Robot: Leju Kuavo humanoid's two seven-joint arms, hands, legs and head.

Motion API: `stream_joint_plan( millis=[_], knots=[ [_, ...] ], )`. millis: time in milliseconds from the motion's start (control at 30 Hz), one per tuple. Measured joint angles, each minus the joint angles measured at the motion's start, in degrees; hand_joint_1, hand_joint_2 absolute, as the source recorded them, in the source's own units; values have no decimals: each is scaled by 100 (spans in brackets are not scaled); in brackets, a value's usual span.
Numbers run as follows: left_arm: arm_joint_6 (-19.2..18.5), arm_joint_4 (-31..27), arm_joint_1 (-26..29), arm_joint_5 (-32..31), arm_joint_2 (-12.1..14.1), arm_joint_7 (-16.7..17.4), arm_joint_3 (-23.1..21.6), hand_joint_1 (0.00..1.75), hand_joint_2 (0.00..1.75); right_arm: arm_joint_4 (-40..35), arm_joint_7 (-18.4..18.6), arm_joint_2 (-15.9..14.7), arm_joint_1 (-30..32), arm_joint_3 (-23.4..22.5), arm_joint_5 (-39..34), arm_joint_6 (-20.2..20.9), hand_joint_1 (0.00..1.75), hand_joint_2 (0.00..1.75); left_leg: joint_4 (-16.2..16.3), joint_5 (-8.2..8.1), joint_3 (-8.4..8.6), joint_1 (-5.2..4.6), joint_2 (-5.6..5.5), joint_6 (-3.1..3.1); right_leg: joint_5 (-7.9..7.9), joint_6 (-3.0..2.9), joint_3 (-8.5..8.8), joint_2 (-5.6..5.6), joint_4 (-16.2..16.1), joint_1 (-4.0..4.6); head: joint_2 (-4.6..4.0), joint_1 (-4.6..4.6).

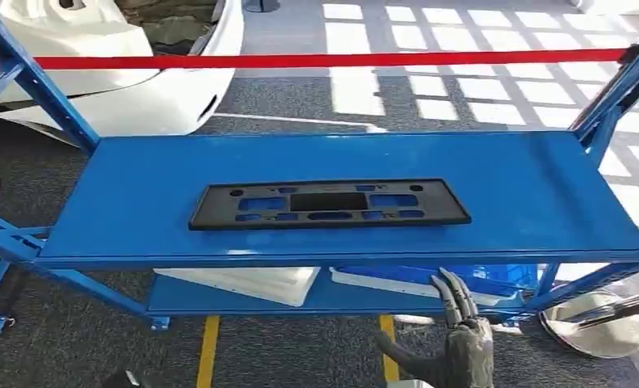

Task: Take the parts from the cabinet and place them on the table.

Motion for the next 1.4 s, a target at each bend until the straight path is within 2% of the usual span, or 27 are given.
stream_joint_plan(
  millis=[200,333,467,667,867,1100,1267,1400],
  knots=[
    [81,0,-10,0,0,39,-33,0,0,2,291,-249,3,-273,600,195,0,175,1,-1,18,-24,0,3,4,7,19,0,-5,-21,0,-2],
    [109,0,-13,2,0,59,-41,0,0,0,407,-417,9,-406,728,291,0,175,1,-2,19,-28,0,4,4,8,20,-2,-6,-24,0,-2],
    [135,0,-21,0,0,81,-41,0,0,-7,692,-598,15,-552,1027,398,0,175,2,-3,19,-29,0,6,4,8,19,-6,-7,-25,0,-2],
    [140,0,-22,0,0,111,-42,0,0,-63,1063,-1197,33,-1140,1746,671,0,175,2,-5,21,-34,0,8,5,11,21,-6,-9,-29,0,-2],
    [135,0,-36,0,0,131,-50,0,0,-77,1115,-1692,7,-1563,2031,807,0,175,3,-7,21,-35,0,12,6,12,21,-6,-10,-31,0,-2],
    [129,0,-48,0,0,164,-61,0,0,-94,1137,-2007,-135,-1665,2480,888,0,175,3,-6,20,-33,2,12,6,12,21,-5,-9,-31,0,-2],
    [103,0,-104,0,0,240,-76,0,0,15,1032,-2396,-763,-1571,3048,934,0,175,3,0,22,-37,4,22,14,24,24,-4,-9,-40,0,-2],
    [72,0,-131,0,0,269,-144,0,0,203,933,-2632,-1460,-1195,3209,1019,0,175,4,2,24,-38,4,23,17,28,25,-4,-9,-40,0,-2]
  ],
)
